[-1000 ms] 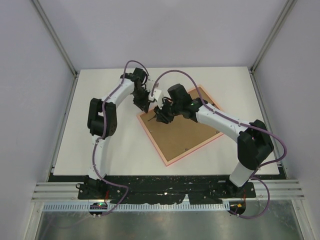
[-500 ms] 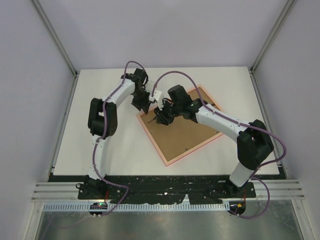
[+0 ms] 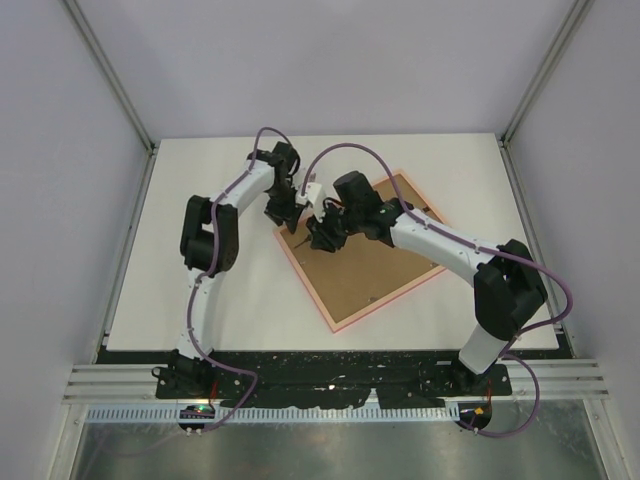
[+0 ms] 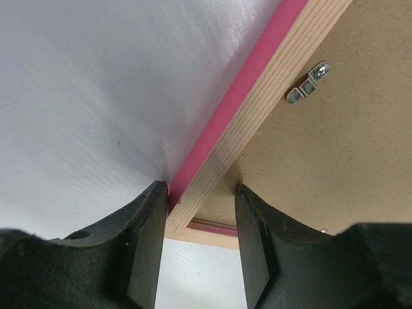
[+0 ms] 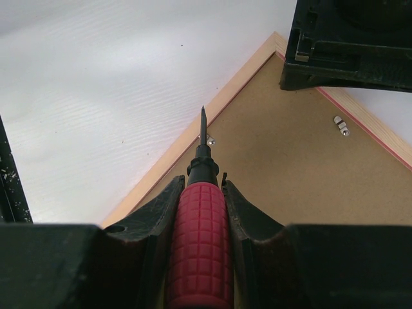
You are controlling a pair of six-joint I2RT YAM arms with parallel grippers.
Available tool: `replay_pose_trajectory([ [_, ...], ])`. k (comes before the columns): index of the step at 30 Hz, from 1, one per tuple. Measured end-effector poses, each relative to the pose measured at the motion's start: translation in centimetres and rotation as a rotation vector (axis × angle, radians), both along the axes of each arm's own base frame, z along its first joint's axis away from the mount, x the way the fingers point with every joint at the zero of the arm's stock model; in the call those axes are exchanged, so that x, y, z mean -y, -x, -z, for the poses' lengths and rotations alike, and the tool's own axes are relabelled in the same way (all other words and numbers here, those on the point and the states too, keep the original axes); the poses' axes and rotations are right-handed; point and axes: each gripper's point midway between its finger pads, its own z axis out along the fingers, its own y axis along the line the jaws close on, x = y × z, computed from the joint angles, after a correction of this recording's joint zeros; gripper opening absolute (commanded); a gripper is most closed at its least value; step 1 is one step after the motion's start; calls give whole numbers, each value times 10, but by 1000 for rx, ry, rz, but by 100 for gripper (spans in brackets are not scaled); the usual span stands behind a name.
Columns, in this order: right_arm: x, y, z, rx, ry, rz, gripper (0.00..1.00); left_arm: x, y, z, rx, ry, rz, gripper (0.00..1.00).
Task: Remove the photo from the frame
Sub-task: Release the photo frame item from the photo frame.
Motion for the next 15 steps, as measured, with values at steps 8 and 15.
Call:
replay_pose_trajectory([
  [8, -1, 6, 4, -12, 16, -17, 8, 2, 4, 0, -6, 14, 5, 37],
  [15, 4, 9, 29, -44, 98, -30, 8, 3, 8, 0, -19, 35, 3, 35],
])
